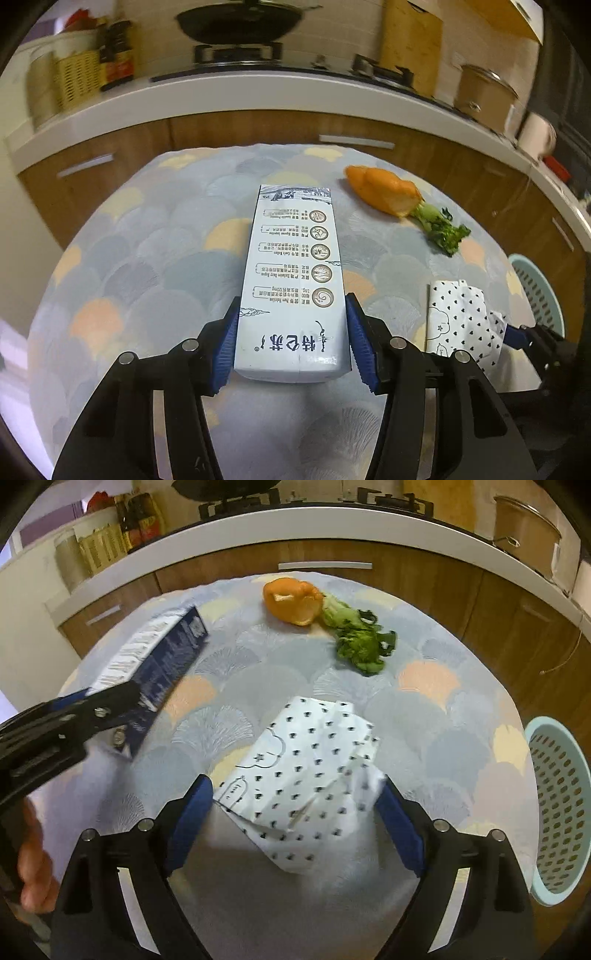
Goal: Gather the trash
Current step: 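Grasp the white milk carton with left tool while right tool grasps heart-print paper, then carry carton and paper over the basket and open both tools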
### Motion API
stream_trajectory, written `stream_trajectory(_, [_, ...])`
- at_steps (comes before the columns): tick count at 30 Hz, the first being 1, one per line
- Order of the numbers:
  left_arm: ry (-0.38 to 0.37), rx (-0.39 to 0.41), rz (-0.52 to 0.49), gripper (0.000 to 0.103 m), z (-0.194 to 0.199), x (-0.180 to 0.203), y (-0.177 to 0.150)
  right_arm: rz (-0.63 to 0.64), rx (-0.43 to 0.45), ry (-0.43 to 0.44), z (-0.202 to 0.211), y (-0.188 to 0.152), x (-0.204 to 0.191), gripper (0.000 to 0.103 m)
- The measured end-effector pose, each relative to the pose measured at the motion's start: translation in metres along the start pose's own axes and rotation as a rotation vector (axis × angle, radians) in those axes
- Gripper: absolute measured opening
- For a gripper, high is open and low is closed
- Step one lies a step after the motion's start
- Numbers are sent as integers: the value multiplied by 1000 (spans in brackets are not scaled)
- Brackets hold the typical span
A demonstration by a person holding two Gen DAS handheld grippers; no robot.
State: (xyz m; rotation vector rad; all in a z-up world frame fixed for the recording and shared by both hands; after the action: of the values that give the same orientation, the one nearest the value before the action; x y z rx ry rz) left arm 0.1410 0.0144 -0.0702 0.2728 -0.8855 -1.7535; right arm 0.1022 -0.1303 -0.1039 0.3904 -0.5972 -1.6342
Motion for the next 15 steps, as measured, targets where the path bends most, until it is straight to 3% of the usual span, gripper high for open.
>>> stream_trajectory(2, [-8,4,8,51,2,0,0,26,7,-21,1,-1,-7,80])
stream_trajectory(5, [-9,11,5,51,6,2,-1,43,18,-7,7,-2,-12,59])
stream_trajectory(7, [-18,15,6,51,8,7,-3,46,23,4,9,-2,-12,28])
stream_trajectory(10, [-33,21,2,51,10,14,-5,19,21,33,10,-3,-4,6])
stream_trajectory(15, [-64,31,-20,51,13,33,-7,-9,73,52,23,-4,16,2])
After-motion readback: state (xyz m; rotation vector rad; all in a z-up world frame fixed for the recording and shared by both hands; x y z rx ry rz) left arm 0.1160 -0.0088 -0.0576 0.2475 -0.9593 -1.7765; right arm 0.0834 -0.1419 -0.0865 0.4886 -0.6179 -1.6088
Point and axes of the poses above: each gripper's, at about its wrist camera, not at the fingertips, and z roughly against the way its jaws point, x to its right, y to its top, the point moved 4 cm from there along -z, roughly the way its jaws point, and after that the axes turned 10 degrees about -y, right-handed, at the moved point
